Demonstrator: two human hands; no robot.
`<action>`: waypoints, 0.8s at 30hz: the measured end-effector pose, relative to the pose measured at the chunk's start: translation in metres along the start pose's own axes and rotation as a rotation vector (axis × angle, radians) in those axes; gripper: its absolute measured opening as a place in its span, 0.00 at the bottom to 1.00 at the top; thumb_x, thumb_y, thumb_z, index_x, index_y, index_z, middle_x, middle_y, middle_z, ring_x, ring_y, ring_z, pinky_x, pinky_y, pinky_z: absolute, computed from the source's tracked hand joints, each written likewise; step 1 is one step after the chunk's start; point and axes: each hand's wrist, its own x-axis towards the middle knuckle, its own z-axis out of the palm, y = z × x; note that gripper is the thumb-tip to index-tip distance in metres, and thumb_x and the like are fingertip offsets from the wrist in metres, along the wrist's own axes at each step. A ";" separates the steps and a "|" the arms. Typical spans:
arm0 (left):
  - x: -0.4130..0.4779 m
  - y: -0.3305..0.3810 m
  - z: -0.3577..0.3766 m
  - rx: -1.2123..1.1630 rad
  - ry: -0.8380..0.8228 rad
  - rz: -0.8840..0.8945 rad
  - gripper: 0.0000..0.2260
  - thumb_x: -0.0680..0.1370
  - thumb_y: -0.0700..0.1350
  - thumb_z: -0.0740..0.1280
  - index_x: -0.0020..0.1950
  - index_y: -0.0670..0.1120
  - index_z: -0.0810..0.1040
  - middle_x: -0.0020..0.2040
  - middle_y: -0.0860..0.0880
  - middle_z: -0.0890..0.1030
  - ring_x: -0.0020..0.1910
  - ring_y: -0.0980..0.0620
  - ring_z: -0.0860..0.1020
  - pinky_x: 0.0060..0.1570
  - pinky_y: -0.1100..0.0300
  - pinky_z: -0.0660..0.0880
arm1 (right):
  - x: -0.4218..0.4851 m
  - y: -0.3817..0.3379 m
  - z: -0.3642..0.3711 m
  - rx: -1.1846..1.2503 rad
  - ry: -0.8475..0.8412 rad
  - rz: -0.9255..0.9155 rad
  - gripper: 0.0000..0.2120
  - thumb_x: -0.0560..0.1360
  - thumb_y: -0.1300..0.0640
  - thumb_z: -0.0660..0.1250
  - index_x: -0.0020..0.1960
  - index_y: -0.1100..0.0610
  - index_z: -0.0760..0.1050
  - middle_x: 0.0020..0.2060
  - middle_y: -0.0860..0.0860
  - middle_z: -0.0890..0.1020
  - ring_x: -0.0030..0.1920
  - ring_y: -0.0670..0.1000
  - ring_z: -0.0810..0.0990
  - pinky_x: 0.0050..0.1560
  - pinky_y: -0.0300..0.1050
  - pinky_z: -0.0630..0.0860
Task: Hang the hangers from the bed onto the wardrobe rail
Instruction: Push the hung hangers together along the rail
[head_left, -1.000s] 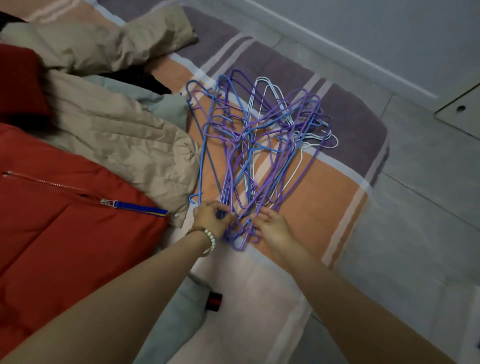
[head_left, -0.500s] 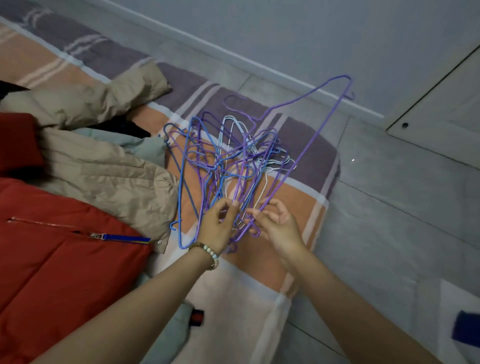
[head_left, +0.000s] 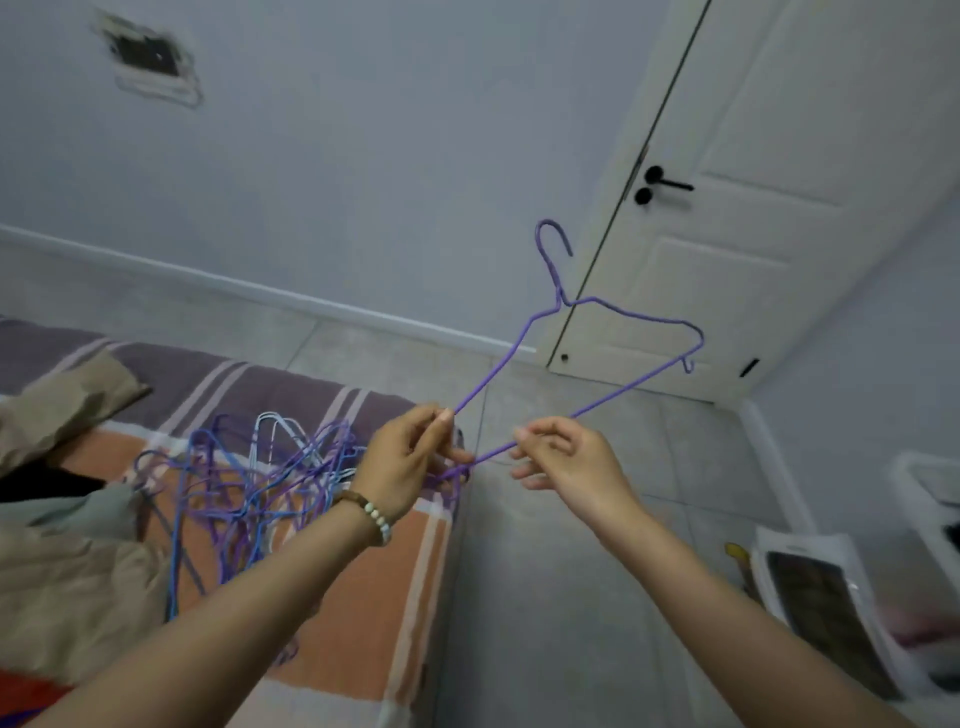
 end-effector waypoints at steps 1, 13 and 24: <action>0.001 0.021 0.008 0.019 -0.053 0.032 0.13 0.80 0.44 0.58 0.35 0.44 0.69 0.25 0.46 0.80 0.26 0.47 0.79 0.31 0.56 0.77 | -0.008 -0.018 -0.018 -0.010 0.030 -0.056 0.05 0.75 0.62 0.66 0.41 0.56 0.73 0.35 0.54 0.80 0.27 0.42 0.79 0.30 0.33 0.75; -0.029 0.289 0.170 0.147 -0.540 0.376 0.14 0.79 0.49 0.56 0.37 0.44 0.71 0.26 0.45 0.79 0.28 0.50 0.81 0.31 0.60 0.78 | -0.144 -0.196 -0.203 0.103 0.293 -0.421 0.06 0.75 0.58 0.66 0.49 0.59 0.79 0.38 0.51 0.86 0.42 0.48 0.85 0.41 0.37 0.80; -0.123 0.421 0.390 0.087 -0.792 0.572 0.17 0.79 0.51 0.55 0.35 0.44 0.69 0.26 0.46 0.79 0.27 0.48 0.80 0.29 0.60 0.77 | -0.315 -0.238 -0.401 0.063 0.646 -0.587 0.04 0.76 0.57 0.65 0.46 0.56 0.79 0.38 0.50 0.86 0.38 0.48 0.84 0.38 0.37 0.79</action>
